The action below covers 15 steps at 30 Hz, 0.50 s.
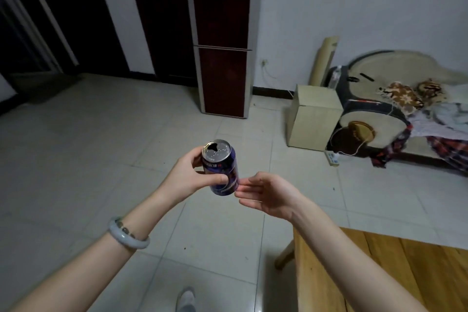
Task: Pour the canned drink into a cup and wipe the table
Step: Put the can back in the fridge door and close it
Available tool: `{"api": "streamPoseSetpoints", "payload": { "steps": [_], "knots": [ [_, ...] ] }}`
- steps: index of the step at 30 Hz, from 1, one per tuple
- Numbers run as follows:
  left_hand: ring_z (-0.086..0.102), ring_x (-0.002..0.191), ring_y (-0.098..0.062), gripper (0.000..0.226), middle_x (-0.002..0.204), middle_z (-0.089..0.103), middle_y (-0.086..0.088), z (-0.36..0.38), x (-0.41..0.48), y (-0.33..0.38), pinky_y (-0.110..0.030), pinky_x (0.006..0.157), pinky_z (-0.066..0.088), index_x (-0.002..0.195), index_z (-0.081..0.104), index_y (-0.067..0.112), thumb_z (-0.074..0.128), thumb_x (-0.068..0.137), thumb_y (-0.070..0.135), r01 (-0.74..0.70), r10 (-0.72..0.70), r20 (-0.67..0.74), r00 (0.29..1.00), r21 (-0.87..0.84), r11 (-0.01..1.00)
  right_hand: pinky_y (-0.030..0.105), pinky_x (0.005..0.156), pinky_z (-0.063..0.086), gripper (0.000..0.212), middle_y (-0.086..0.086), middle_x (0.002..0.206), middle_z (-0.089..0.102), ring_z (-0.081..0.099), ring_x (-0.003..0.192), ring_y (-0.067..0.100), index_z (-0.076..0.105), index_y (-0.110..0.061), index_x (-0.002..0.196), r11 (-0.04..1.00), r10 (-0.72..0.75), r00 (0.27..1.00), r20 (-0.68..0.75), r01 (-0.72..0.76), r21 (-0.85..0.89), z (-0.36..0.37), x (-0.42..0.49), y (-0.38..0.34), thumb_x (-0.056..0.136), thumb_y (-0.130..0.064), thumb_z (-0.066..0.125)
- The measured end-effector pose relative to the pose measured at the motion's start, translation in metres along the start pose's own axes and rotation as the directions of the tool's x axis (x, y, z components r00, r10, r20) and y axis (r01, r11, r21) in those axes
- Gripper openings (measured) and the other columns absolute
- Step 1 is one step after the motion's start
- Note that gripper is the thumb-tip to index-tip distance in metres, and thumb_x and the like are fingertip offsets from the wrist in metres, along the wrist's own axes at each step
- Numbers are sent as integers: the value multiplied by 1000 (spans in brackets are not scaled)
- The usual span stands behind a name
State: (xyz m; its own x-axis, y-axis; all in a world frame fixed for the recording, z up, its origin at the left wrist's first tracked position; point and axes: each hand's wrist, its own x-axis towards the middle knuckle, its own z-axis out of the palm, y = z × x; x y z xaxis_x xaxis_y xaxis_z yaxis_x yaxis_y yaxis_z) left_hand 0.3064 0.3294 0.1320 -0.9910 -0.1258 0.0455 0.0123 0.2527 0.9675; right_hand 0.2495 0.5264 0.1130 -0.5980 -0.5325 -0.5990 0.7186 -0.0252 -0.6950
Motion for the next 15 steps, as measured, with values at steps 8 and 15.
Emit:
{"api": "streamPoseSetpoints", "payload": {
  "steps": [8,15],
  "knots": [
    [63,101,-9,69,105,69,3,-94,41,-18,-18,81,49,110,60,19,87,47,24,-15,13,-116,993,-16,1000,32,80,53,24,12,88,66,65,83,22,63,0,94,997,-4,999,34,7,-77,80,79,-42,86,-10,43],
    [62,101,-6,71,105,69,6,-191,103,-35,-24,90,46,109,61,24,85,43,36,-83,85,-105,991,30,996,33,80,53,24,14,91,67,65,87,23,65,1,95,996,-33,998,50,36,-79,154,155,-78,85,-9,45]
  ]
}}
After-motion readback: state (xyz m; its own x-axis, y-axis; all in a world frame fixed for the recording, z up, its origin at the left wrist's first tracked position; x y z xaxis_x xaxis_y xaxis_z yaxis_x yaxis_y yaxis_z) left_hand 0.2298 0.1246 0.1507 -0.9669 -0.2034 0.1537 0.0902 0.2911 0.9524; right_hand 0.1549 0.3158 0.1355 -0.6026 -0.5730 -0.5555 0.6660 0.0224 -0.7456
